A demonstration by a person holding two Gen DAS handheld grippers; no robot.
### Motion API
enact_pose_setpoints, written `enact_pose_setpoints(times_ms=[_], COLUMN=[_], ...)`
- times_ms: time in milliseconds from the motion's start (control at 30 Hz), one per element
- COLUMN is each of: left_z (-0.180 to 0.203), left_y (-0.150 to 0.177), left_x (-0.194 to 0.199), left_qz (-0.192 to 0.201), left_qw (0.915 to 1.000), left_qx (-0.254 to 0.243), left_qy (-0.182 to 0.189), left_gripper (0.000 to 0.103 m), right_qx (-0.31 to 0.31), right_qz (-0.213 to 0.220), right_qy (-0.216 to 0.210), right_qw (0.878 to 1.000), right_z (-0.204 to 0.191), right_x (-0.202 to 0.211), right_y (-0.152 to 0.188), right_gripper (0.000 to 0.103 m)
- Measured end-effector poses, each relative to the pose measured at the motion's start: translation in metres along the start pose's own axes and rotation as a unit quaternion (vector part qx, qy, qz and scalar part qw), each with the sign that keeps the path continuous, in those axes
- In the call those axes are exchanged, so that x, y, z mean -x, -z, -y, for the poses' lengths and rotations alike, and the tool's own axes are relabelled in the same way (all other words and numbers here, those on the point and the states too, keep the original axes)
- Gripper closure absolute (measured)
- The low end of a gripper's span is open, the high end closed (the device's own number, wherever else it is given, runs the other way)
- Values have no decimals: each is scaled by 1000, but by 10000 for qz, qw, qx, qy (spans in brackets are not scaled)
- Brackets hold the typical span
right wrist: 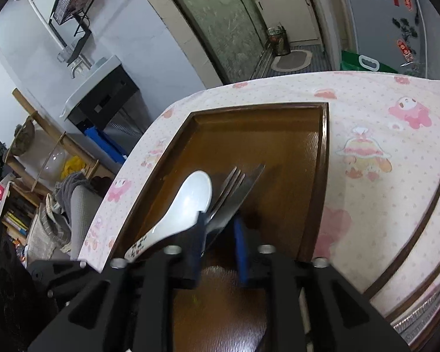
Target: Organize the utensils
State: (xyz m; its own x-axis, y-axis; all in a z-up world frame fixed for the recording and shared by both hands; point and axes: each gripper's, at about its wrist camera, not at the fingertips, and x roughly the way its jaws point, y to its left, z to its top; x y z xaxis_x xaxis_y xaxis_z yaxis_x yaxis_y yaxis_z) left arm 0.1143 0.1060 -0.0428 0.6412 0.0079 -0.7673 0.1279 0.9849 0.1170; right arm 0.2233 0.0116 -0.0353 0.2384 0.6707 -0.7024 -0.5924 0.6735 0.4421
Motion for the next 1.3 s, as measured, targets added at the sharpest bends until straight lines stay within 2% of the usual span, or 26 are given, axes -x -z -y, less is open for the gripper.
enact_pose_setpoints(times_ms=[33, 67, 167, 233, 267, 367, 567, 600, 633, 667, 733, 833, 933, 1000, 1200, 1267, 1300], left_z=[0, 1, 7, 16, 19, 27, 52, 57, 64, 68, 80, 98, 111, 114, 107, 104, 105], left_y=[1, 1, 4, 6, 6, 4, -18, -23, -31, -38, -56, -74, -86, -90, -93, -94, -94], left_x=[1, 2, 6, 13, 15, 26, 28, 24, 19, 13, -4, -26, -47, -59, -77, -79, -79], left_qz=[2, 9, 43, 136, 176, 306, 472, 479, 488, 453, 323, 176, -72, -226, -556, -615, -617], left_qw=[10000, 10000, 9999, 9998, 9996, 9994, 9981, 9978, 9975, 9973, 9966, 9961, 9946, 9942, 9930, 9922, 9916], left_qx=[18, 31, 19, -110, -155, -168, -307, -337, -359, -359, -395, -562, -732, -805, -584, -483, -524], left_qy=[-24, -27, 100, -90, -140, 17, 263, 302, 373, 464, 652, 662, 732, 680, 868, 969, 1007], left_gripper=[88, 84, 48, 35, 34, 28, 27, 27, 33, 46, 57, 57, 69, 73, 74, 77, 94], right_qx=[-1, -15, -16, 4, 45, 77, -277, -354, -394, -445, -527, -580, -548, -555, -644, -694, -722], right_qz=[44, 123, 242, 353, 450, 728, 1007, 1028, 1023, 1028, 1009, 942, 937, 953, 950, 952, 940], right_qy=[4, -47, -118, -166, -124, 117, 328, 315, 304, 288, 257, 204, 194, 157, 81, 50, 32], right_qw=[10000, 9999, 9996, 9992, 9989, 9973, 9940, 9936, 9935, 9933, 9932, 9937, 9939, 9938, 9934, 9930, 9929], right_z=[1, 2, 7, 14, 20, 40, 92, 101, 108, 115, 126, 137, 142, 145, 155, 158, 158], right_x=[5, 13, 35, 57, 72, 111, 154, 156, 154, 152, 148, 142, 142, 142, 139, 137, 136], right_y=[2, 5, 8, 11, 12, 13, 22, 26, 28, 31, 35, 35, 32, 28, 16, 13, 13], right_gripper=[57, 47, 42, 40, 39, 38, 38, 38, 38, 38, 38, 38, 38, 38, 38, 38, 38])
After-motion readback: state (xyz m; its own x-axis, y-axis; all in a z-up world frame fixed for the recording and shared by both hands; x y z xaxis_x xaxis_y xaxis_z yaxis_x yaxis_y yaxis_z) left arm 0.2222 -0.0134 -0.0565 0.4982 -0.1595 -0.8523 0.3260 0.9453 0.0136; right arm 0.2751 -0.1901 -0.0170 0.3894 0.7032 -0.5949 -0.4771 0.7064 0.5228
